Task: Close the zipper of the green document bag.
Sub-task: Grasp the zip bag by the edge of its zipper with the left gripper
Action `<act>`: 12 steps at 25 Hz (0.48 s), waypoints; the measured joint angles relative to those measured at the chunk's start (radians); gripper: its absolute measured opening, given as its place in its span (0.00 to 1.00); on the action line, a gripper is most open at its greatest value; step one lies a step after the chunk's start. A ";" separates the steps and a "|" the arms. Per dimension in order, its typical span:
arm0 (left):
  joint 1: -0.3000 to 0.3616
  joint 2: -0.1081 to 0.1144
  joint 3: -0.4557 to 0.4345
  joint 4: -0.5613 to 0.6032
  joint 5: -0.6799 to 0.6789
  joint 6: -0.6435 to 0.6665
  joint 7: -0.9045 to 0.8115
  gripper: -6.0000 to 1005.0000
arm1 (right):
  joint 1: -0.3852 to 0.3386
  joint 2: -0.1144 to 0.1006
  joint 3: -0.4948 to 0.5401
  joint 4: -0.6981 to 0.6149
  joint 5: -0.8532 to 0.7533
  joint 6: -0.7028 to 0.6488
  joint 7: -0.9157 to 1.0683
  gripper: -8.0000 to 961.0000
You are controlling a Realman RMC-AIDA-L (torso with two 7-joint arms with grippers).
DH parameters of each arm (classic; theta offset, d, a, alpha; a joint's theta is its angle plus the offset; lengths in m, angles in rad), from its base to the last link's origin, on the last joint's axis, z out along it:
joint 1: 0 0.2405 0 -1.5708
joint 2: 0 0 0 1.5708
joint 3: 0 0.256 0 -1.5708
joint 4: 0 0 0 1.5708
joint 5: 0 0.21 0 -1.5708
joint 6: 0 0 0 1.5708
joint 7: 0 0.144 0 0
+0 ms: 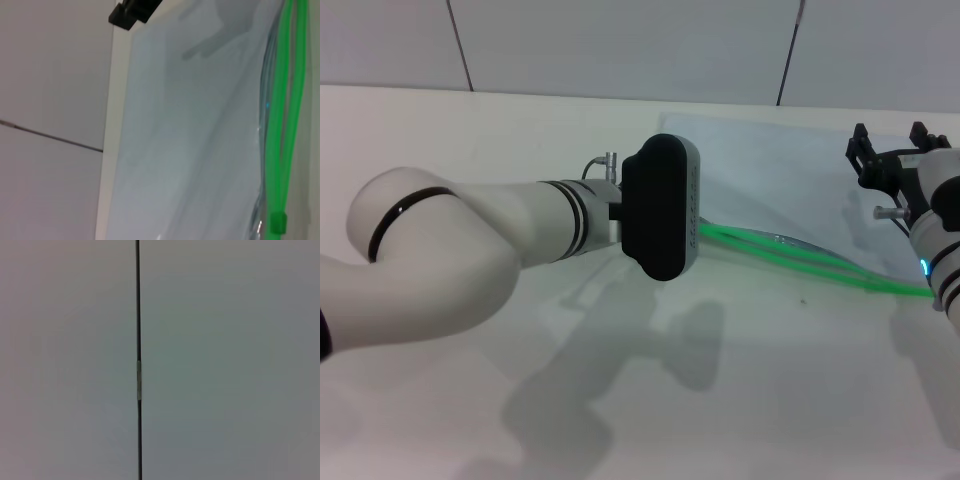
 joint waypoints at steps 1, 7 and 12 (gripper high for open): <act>-0.002 0.000 0.006 -0.008 -0.001 -0.014 -0.001 0.62 | 0.001 0.000 0.000 0.000 0.000 0.000 0.000 0.75; -0.003 -0.001 0.021 -0.018 -0.003 -0.045 -0.002 0.62 | 0.002 0.000 0.000 0.001 0.000 0.000 0.000 0.75; -0.003 -0.001 0.020 -0.021 -0.003 -0.062 -0.001 0.61 | 0.003 0.002 0.000 0.002 0.000 -0.001 0.000 0.75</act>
